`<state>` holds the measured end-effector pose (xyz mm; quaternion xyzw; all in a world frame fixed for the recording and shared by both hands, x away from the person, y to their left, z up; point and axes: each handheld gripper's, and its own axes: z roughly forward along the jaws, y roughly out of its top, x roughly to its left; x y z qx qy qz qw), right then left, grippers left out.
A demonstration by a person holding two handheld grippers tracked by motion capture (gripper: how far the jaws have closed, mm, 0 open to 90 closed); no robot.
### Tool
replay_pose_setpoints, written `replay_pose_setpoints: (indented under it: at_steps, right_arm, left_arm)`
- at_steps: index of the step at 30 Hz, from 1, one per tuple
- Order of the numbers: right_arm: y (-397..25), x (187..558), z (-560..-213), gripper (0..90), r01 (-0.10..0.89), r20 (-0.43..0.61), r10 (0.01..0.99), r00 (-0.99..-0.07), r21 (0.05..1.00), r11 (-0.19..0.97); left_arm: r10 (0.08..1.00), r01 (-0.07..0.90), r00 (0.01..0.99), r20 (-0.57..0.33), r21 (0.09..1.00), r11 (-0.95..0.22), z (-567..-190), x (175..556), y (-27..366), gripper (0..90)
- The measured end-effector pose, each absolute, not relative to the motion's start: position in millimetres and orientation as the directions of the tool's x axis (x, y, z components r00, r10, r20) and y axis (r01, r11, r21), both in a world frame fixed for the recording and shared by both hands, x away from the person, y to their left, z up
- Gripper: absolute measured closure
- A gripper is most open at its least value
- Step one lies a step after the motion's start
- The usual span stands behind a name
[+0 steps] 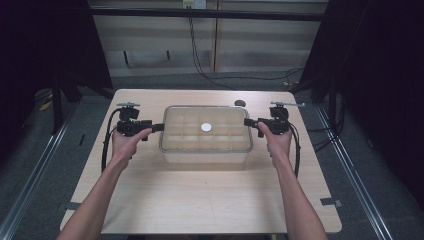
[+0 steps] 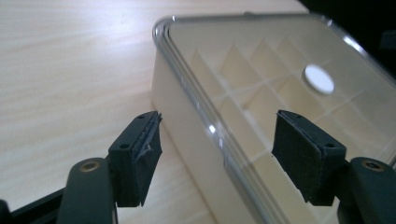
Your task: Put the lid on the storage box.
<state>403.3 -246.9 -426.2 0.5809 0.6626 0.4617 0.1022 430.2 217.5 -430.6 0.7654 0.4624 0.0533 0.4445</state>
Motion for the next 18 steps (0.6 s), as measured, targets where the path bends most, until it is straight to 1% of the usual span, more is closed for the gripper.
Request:
replay_pose_setpoints:
  at_steps: [1, 2, 6, 9, 10, 12, 14, 18]
  right_arm:
    - [-247.9, 399.6, -425.3, 29.0, 0.672, 0.396, 0.864, -0.312, 0.734, -0.094]
    - [-248.8, 394.6, -424.5, 29.0, 0.668, 0.396, 0.860, -0.323, 0.739, -0.090]
    - [-251.5, 380.2, -425.7, 29.8, 0.661, 0.386, 0.851, -0.356, 0.748, -0.062]
    - [-254.2, 372.0, -425.4, 30.2, 0.655, 0.390, 0.844, -0.369, 0.753, -0.062]
    - [-254.6, 370.1, -425.1, 30.9, 0.653, 0.389, 0.842, -0.373, 0.755, -0.059]
    - [-254.4, 364.0, -423.2, 32.4, 0.649, 0.390, 0.837, -0.384, 0.759, -0.056]
    - [-254.0, 359.6, -422.0, 32.7, 0.642, 0.390, 0.831, -0.396, 0.765, -0.054]
    - [-251.6, 348.7, -418.4, 33.3, 0.632, 0.388, 0.822, -0.417, 0.773, -0.044]
  left_arm:
    - [0.756, 0.657, 0.579, -0.306, 0.724, -0.210, -432.7, 426.6, 218.5, 32.2]
    - [0.760, 0.656, 0.578, -0.298, 0.723, -0.215, -433.6, 423.4, 219.3, 32.2]
    - [0.742, 0.653, 0.583, -0.331, 0.734, -0.186, -433.5, 411.7, 225.1, 32.3]
    - [0.742, 0.633, 0.603, -0.294, 0.742, -0.221, -430.5, 402.4, 226.6, 32.7]
    - [0.744, 0.628, 0.601, -0.292, 0.748, -0.214, -429.2, 398.4, 226.6, 33.4]
    - [0.721, 0.612, 0.625, -0.299, 0.762, -0.214, -426.3, 390.3, 226.2, 35.1]
    - [0.720, 0.588, 0.644, -0.259, 0.770, -0.249, -423.8, 382.3, 224.2, 35.2]
    - [0.715, 0.572, 0.656, -0.242, 0.777, -0.262, -422.1, 370.6, 226.0, 35.2]
